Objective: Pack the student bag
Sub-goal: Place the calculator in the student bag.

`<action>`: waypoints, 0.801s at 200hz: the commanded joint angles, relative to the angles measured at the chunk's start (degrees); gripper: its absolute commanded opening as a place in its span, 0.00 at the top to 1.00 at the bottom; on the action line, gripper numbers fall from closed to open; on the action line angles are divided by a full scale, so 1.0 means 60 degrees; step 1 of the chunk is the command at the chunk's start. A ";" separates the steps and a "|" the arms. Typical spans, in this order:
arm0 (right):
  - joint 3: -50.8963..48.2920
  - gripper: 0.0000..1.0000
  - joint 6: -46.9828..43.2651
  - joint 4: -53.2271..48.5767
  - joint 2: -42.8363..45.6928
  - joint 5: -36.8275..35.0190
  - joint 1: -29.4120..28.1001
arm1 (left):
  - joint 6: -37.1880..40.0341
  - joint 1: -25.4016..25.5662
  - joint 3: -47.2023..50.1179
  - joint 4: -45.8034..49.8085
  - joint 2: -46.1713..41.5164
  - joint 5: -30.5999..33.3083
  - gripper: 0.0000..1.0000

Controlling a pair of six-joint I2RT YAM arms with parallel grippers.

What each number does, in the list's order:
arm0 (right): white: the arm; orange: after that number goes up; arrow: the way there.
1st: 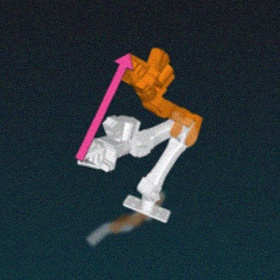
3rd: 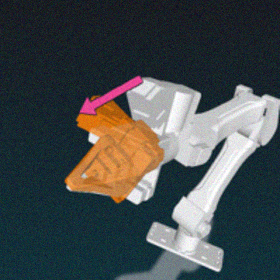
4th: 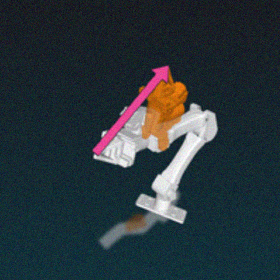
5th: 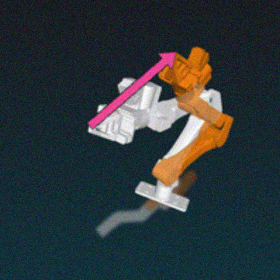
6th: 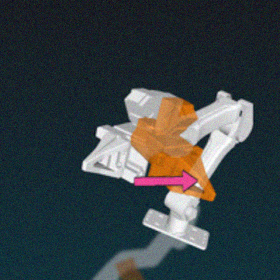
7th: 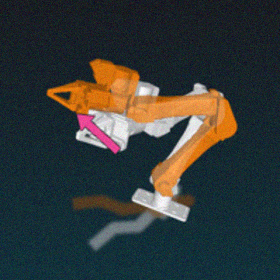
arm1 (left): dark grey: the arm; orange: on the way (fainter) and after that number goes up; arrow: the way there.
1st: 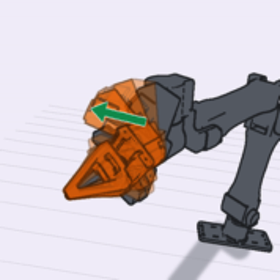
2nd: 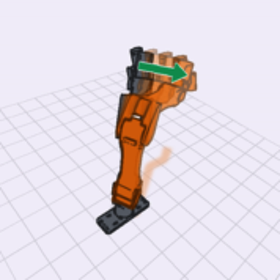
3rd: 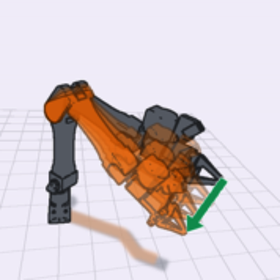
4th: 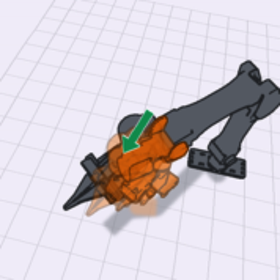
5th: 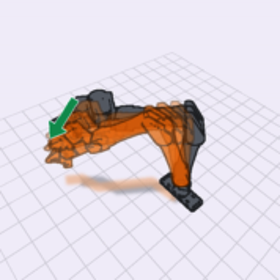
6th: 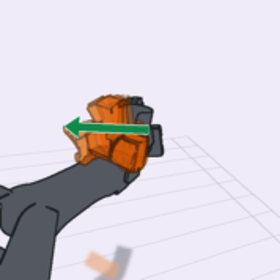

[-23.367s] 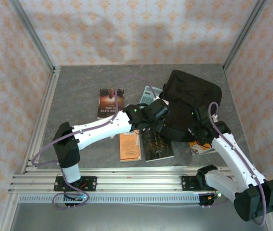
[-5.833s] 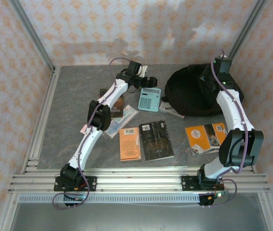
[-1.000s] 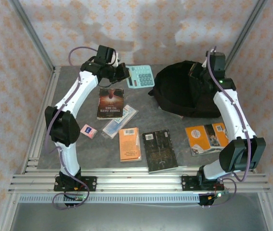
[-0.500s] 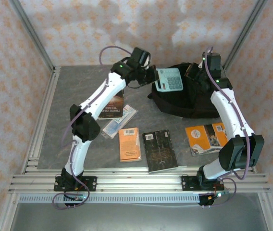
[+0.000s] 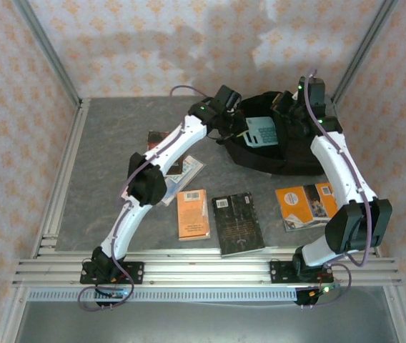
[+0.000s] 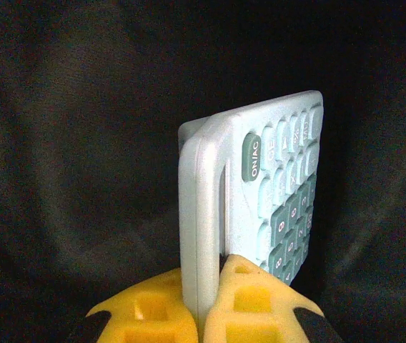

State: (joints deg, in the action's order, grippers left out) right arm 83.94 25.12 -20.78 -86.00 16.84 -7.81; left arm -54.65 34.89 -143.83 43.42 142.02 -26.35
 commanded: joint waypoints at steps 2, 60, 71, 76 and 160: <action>0.0036 1.00 0.0282 0.1292 0.0011 0.0451 -0.0404 | -0.0710 0.0193 -0.0387 -0.1351 0.0863 -0.0713 1.00; -0.0097 1.00 0.0447 0.1807 -0.0214 0.0782 -0.0611 | -0.2073 0.0788 -0.2145 -0.4235 0.2948 -0.1363 0.89; -0.0133 1.00 0.0427 0.1850 -0.0244 0.0755 -0.0616 | -0.2516 0.0859 -0.2249 -0.4940 0.3299 -0.1473 0.75; -0.0141 1.00 0.0398 0.1842 -0.0260 0.0733 -0.0617 | -0.2729 0.0876 -0.2235 -0.5188 0.3436 -0.1549 0.68; -0.0180 1.00 -0.0539 0.1486 -0.0163 -0.0347 -0.0470 | -0.1004 0.0565 -0.1191 -0.3491 0.1398 -0.2348 0.30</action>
State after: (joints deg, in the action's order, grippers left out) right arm 82.70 25.10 -14.50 -88.18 18.46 -11.20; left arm -68.23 39.68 -155.04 15.00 162.65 -38.96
